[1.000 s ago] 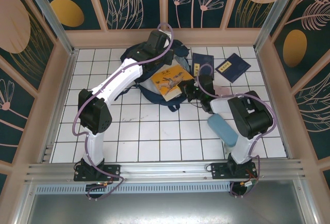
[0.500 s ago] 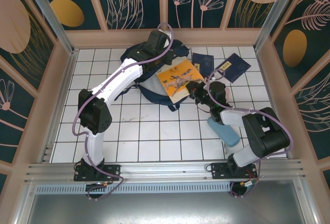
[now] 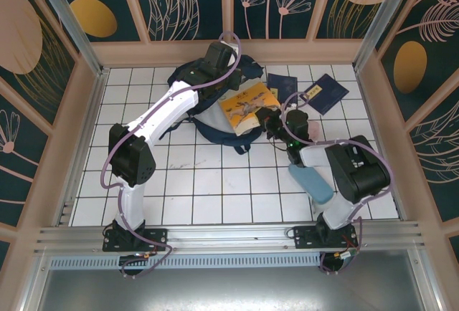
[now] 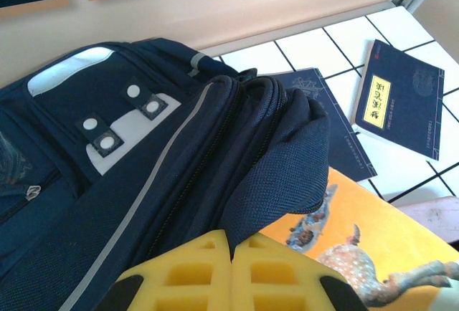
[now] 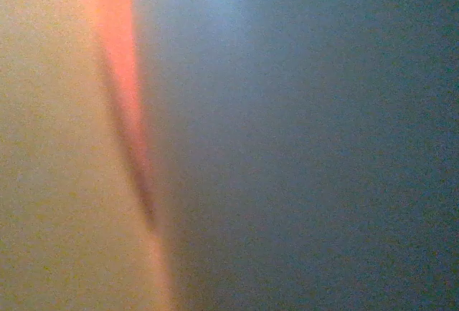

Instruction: Pack the student bag

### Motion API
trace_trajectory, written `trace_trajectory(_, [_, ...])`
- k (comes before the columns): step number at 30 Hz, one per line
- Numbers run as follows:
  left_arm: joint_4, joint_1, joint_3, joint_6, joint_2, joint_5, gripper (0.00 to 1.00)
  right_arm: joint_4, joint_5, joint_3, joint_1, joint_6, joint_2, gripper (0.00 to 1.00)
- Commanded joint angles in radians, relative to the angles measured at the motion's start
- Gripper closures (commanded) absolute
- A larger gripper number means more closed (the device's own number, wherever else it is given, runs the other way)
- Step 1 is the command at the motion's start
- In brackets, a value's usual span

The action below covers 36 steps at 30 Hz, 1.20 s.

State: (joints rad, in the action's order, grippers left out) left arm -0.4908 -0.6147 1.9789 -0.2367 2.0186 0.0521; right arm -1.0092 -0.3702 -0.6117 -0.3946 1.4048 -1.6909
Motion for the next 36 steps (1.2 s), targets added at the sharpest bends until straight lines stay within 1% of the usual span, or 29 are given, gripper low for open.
trace_trajectory(1, [0.103,0.006,0.041,0.005,-0.026,-0.007,0.97,-0.273,-0.001,-0.03,-0.003,0.073,-0.032,1.0])
trace_trajectory(4, [0.102,0.007,0.043,0.009,-0.027,-0.004,0.97,-0.303,0.014,0.018,-0.002,0.093,0.006,1.0])
trace_trajectory(10, [0.106,0.006,0.049,0.017,-0.026,0.001,0.97,-0.165,0.049,0.113,0.019,0.029,0.203,1.0])
trace_trajectory(13, [0.109,0.006,0.05,0.016,-0.025,0.002,0.97,-0.155,0.063,0.122,0.029,0.023,0.225,1.0])
trace_trajectory(17, [0.11,0.007,0.056,0.01,-0.023,-0.005,0.97,-0.189,0.062,0.079,0.043,0.038,0.175,1.0])
trace_trajectory(21, [0.109,0.007,0.068,0.01,-0.023,-0.007,0.97,-0.179,0.069,0.003,0.025,0.024,0.1,1.0])
trace_trajectory(31, [0.1,0.007,0.083,0.009,-0.022,-0.021,0.97,-0.372,0.06,-0.182,-0.069,0.11,-0.204,1.0])
trace_trajectory(36, [0.094,0.006,0.077,0.01,-0.023,-0.025,0.97,-0.362,0.051,-0.253,-0.103,0.131,-0.282,1.0])
